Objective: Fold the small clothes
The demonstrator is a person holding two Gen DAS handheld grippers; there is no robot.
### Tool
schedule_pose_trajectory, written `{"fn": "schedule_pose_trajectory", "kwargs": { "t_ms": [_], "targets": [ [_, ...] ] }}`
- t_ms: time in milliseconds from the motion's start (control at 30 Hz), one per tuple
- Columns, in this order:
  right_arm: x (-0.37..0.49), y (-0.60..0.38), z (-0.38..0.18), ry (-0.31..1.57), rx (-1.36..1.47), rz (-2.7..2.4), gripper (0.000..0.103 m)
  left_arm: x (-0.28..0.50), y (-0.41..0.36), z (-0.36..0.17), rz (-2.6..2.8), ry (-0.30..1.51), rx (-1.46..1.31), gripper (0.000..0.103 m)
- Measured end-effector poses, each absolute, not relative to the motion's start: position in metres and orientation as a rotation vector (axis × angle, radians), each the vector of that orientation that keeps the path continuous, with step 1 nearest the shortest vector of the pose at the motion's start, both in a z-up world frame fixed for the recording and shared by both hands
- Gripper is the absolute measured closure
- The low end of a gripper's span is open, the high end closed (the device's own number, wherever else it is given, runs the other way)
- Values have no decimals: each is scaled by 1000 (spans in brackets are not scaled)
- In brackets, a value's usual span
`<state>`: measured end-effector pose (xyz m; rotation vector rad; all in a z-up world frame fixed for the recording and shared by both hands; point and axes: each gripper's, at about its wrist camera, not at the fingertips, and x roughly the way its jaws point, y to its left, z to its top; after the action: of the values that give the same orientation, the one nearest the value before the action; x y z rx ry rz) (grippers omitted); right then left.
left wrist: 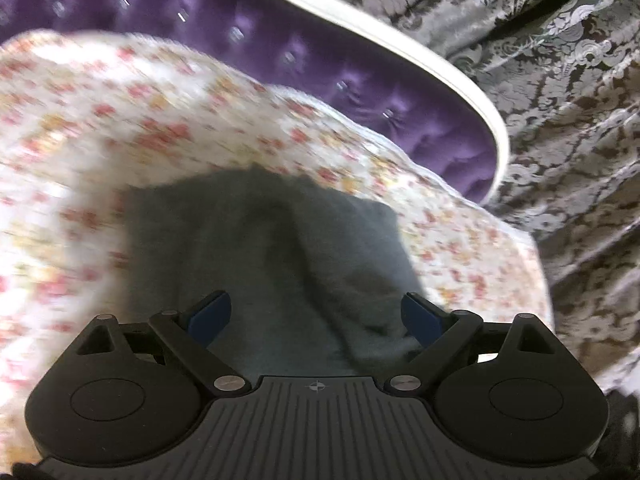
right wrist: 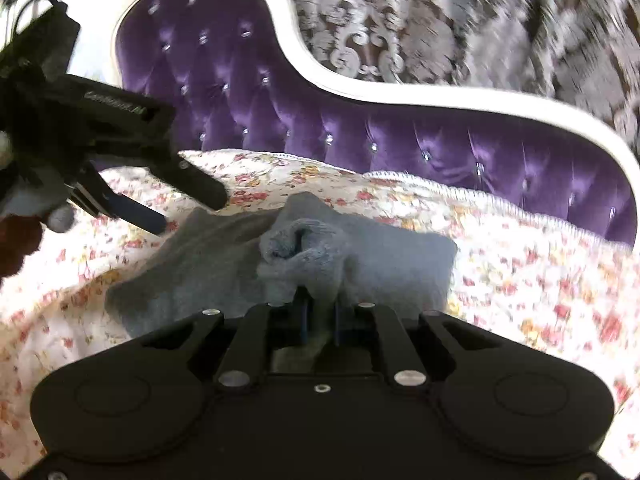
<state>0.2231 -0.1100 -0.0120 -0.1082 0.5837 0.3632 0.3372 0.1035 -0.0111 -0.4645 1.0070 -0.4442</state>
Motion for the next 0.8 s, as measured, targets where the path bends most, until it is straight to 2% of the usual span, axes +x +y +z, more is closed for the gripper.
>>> {"fn": "schedule_pose_trajectory", "kwargs": {
  "t_ms": [400,500,600,633,667,800],
  "targets": [
    [221,-125,-15,582,-43,403,86,376,53,-44,-479,1134,-500,10],
    [219,-126,-15,580,-40,408,86,385,47,-47,-482,1129,-512,15],
    [218,-127,-16,579,-42,411,86,391,43,-43,-452,1086,-485,51],
    [217,-127,-16,580,-45,413,86,392,40,-42,-448,1075,-457,76],
    [217,-127,-16,579,-48,413,86,394,37,-40,-464,1061,-419,90],
    [216,-124,-16,573,-67,418,87,394,32,-28,-543,1020,-303,92]
  ]
}}
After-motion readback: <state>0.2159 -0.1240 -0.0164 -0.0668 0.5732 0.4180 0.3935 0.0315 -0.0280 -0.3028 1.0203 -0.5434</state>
